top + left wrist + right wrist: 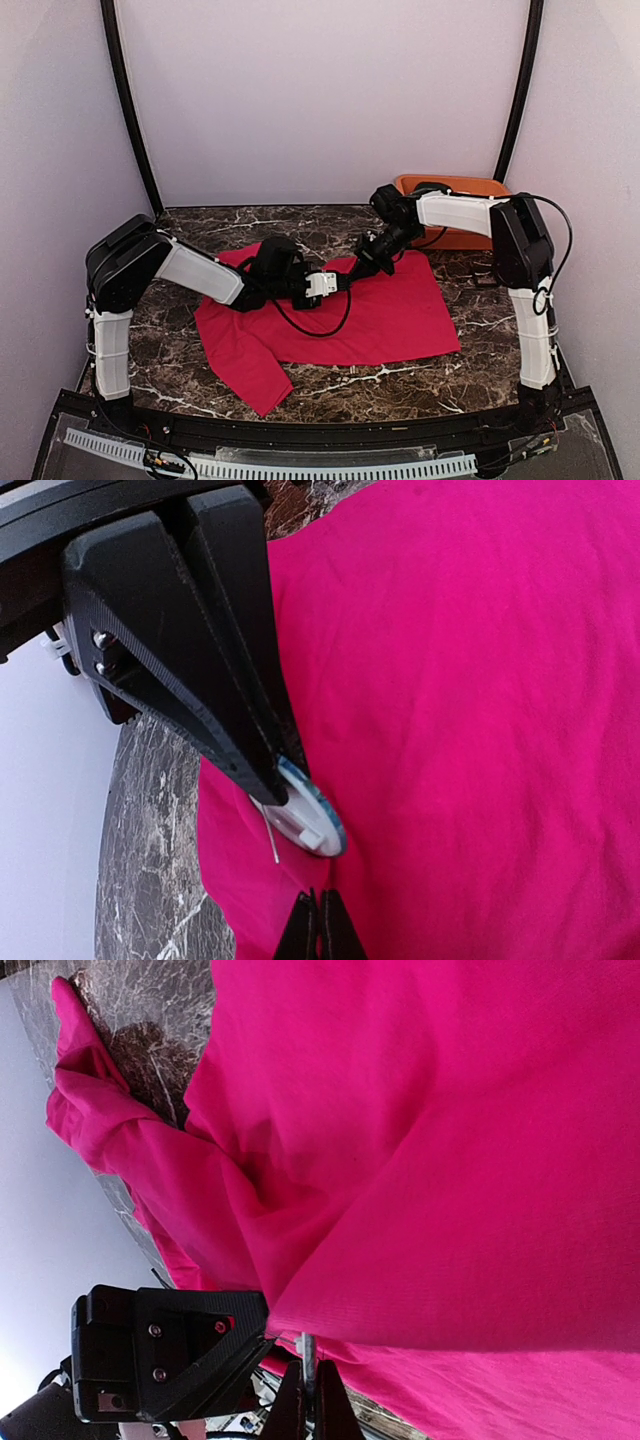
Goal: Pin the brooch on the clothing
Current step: Cross the brooch on the flattened clothing.
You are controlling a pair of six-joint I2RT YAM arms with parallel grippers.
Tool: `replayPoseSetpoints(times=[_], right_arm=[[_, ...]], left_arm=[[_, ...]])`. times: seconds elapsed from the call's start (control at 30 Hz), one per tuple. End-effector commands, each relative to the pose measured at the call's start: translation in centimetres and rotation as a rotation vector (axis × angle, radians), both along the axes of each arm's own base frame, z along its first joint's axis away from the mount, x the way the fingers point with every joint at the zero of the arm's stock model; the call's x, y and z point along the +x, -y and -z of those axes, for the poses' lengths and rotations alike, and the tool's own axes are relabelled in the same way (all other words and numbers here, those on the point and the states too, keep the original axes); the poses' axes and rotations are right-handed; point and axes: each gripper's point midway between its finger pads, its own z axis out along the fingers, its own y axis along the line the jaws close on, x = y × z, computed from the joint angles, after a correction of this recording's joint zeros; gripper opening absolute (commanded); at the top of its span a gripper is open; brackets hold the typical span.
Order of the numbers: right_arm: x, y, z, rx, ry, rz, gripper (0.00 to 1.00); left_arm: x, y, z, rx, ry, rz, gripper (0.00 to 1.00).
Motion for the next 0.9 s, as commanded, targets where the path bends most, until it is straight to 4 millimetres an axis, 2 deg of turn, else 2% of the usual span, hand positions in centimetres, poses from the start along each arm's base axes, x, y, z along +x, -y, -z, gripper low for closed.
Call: replayPoseSetpoints(times=[0.0,0.27,0.5,0.77,0.87], right_arm=[[0.3,0.9,1.0,-0.061,0.001,-0.006,0.0],[-0.4,1.0,1.6,-0.105,0.01,-0.06,0.0],[0.8,0.3,-1.4,-0.053,0.084,-0.041,0.0],[1.8,1.9,-1.6,-0.222,0.17,-0.057,0.0],[1.6,3.2,-2.9,-0.316,0.245,-0.115,0.0]], left_arm=[[-0.7,0.4,-2.6,-0.037,0.047,0.025,0.01],[-0.9,0.4,-2.6,-0.042,0.051,0.033,0.01],[-1.1,0.5,-2.4,-0.036,0.053,0.041,0.01],[-1.2,0.5,-2.4,-0.032,0.055,0.044,0.01],[-1.1,0.5,-2.3,-0.035,0.055,0.036,0.01]])
